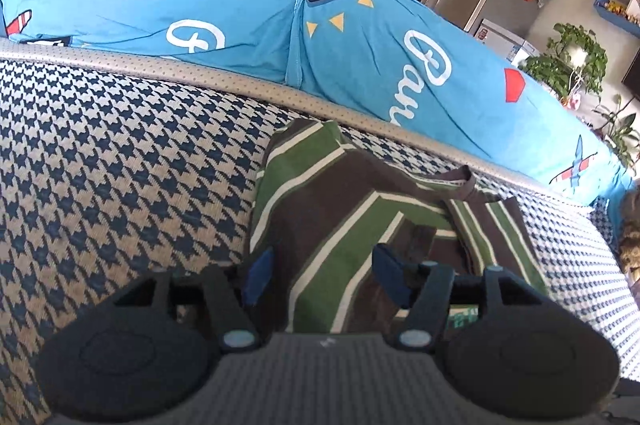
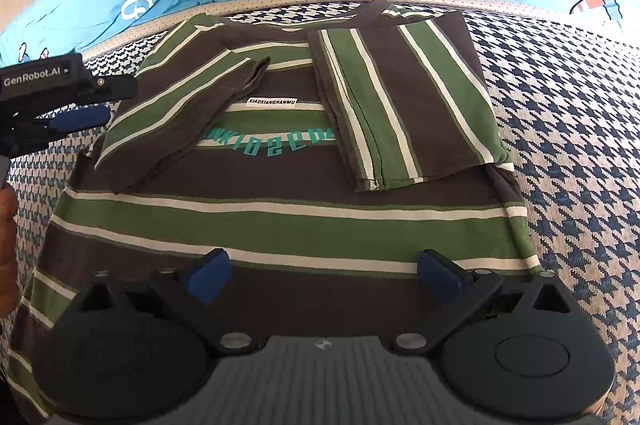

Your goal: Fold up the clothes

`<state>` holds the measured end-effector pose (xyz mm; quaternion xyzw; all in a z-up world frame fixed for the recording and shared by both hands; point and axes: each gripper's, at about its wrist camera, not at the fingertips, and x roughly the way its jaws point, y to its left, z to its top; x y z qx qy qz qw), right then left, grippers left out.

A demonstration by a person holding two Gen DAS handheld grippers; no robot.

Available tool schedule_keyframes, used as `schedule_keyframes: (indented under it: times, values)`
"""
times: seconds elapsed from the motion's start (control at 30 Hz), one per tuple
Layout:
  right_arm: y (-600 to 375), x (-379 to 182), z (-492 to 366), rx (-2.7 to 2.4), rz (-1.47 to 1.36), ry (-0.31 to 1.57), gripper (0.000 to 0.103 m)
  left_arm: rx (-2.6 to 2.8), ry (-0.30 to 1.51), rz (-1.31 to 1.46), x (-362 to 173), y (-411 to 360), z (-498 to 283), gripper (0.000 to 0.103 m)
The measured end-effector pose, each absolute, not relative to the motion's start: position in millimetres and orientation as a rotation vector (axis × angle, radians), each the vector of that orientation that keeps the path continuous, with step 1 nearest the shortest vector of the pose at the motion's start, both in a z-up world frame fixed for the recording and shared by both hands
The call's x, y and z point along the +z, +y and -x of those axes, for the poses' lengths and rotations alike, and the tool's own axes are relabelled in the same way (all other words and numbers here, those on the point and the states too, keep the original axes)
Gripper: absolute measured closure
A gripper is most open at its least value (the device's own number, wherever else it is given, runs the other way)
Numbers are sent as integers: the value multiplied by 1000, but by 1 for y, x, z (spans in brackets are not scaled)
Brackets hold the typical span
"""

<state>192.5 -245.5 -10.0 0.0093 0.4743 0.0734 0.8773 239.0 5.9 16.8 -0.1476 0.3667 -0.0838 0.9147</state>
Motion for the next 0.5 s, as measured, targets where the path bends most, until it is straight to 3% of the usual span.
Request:
schedule_keyframes:
  times: [0.5]
  values:
    - [-242, -13, -193, 148, 4, 990, 0, -97, 777, 252, 10, 34, -216, 45]
